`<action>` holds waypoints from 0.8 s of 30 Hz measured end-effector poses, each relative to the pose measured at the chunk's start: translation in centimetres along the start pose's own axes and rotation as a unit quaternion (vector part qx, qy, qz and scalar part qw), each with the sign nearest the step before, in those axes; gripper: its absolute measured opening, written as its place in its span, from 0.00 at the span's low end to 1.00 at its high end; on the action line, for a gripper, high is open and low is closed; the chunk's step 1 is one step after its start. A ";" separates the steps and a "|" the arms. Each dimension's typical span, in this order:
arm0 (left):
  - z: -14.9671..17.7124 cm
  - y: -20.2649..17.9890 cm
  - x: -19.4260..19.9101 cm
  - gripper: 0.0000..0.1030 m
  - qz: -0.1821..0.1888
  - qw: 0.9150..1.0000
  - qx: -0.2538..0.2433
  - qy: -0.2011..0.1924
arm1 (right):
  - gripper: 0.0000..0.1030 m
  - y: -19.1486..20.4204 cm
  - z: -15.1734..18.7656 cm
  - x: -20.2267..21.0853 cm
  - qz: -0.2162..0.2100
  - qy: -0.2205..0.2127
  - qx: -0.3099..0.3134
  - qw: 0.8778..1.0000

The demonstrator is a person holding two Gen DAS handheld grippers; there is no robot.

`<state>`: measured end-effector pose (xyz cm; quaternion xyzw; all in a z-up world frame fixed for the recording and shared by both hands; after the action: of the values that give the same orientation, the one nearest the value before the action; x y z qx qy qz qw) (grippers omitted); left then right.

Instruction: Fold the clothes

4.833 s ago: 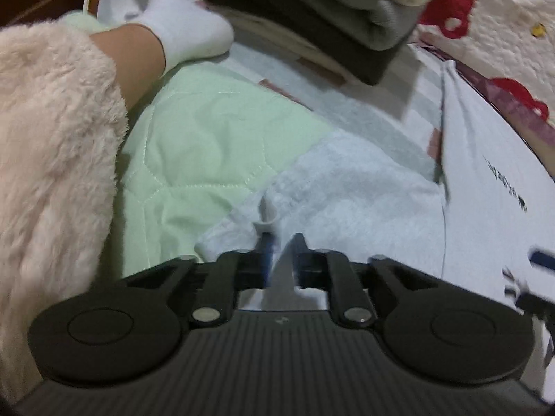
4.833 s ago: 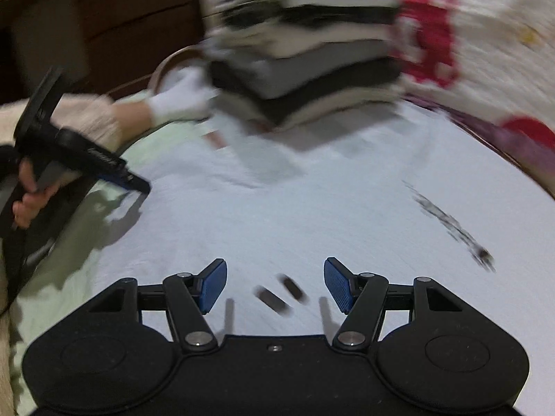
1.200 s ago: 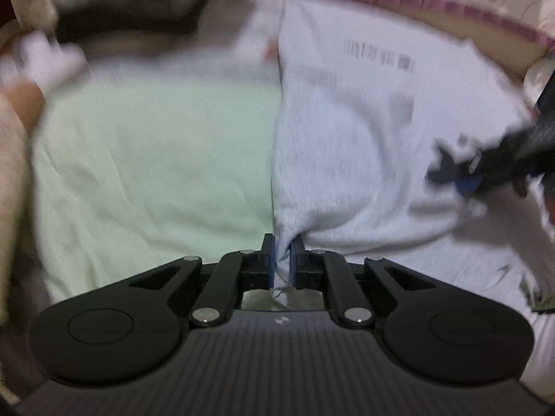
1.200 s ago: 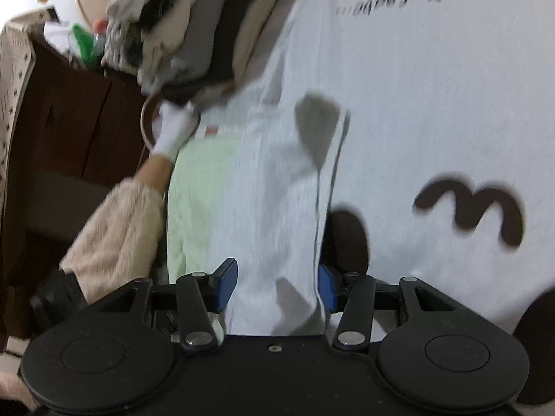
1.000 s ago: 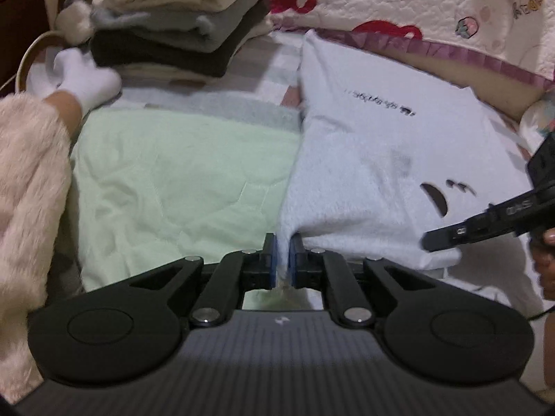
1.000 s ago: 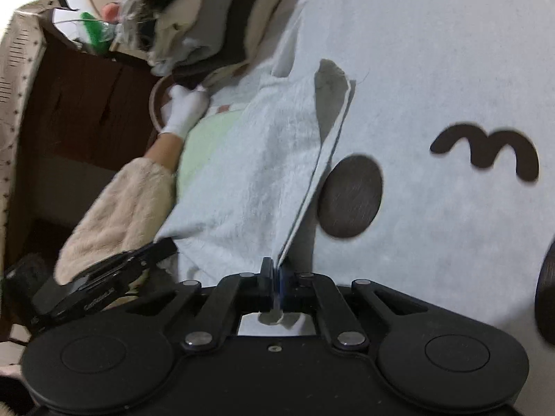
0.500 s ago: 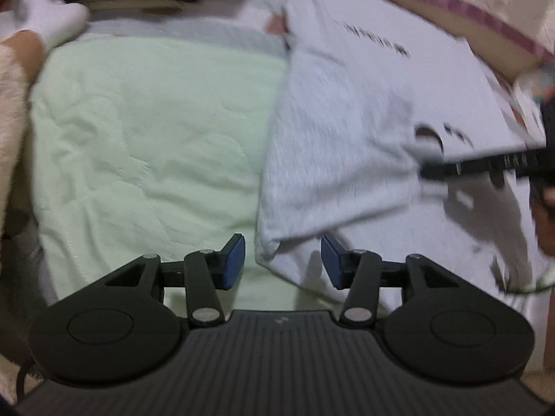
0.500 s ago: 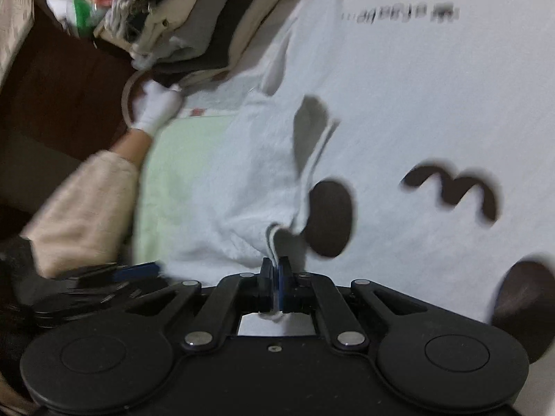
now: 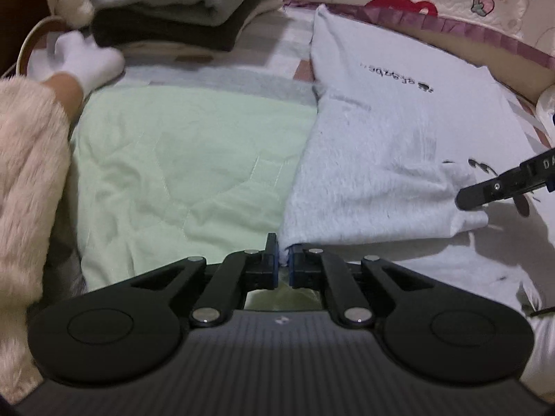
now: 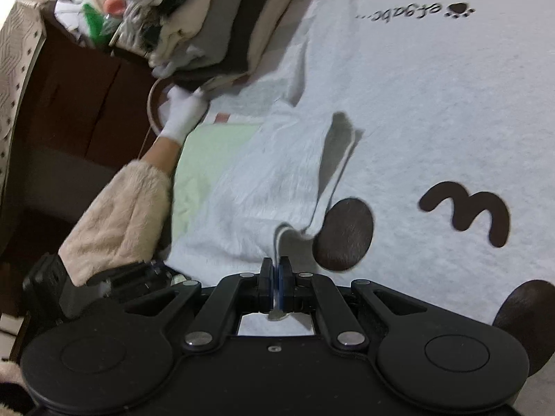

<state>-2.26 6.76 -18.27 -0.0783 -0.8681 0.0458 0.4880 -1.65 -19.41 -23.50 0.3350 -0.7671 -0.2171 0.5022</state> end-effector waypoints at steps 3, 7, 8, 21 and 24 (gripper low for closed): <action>0.1 0.1 -0.2 0.05 -0.013 1.000 -0.006 0.007 | 0.04 0.2 1.0 -0.7 0.015 0.023 0.012 1.000; -0.2 1.0 -0.2 0.05 -0.009 1.000 0.024 0.017 | 0.04 0.5 2.1 -1.3 0.026 0.047 0.021 0.998; -0.2 1.2 -0.1 0.05 -0.010 0.999 0.029 0.018 | 0.04 0.6 2.3 -1.2 0.024 0.051 0.024 0.998; -2.9 1.1 2.6 0.44 0.030 0.996 0.076 0.022 | 0.41 -0.4 -0.8 1.8 0.062 -0.039 0.048 0.996; -4.3 -0.8 0.8 0.47 0.018 1.000 0.013 0.000 | 0.41 0.0 -4.1 1.1 0.081 -0.065 0.074 0.992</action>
<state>0.92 6.15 -15.26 -0.0875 -0.8661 0.0662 0.4877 1.79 -20.19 -21.14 0.2928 -0.8368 -0.1394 0.4412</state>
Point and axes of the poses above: each gripper's, at about its wrist camera, not at the fingertips, and x roughly against the way its jaws point, y to its left, z to its underside, the point moved 7 cm from there along -x, roughly the way its jaws point, and after that the axes turned 12 degrees about x, right-handed, at the moved point
